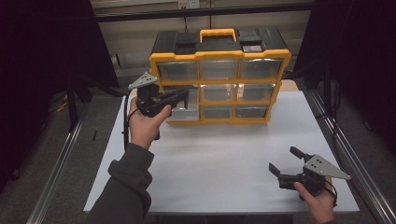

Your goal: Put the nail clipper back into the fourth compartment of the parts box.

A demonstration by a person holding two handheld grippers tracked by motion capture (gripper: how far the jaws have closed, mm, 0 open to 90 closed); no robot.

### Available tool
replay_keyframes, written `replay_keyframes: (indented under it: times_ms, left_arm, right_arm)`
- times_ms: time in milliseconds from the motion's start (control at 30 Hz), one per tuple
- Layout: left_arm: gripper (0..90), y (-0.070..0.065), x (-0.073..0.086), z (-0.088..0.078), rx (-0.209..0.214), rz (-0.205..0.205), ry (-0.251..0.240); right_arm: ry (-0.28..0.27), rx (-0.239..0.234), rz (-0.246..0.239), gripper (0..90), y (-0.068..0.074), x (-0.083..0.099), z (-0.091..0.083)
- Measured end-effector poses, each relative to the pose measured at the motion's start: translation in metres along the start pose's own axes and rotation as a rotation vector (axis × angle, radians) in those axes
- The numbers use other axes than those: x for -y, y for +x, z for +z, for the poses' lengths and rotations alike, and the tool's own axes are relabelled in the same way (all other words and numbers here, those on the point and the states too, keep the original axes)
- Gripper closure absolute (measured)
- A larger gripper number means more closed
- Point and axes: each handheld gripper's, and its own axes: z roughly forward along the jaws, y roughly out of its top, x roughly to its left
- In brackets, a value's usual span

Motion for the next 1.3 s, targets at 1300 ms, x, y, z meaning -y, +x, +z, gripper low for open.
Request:
replay_keyframes:
  times_ms: [1300]
  left_arm:
    - [80.8, 0.023, -0.007, 0.008, -0.09, 0.0, -0.013]
  right_arm:
    - [0.002, -0.002, -0.003, 1.8, -0.001, 0.0, 0.0]
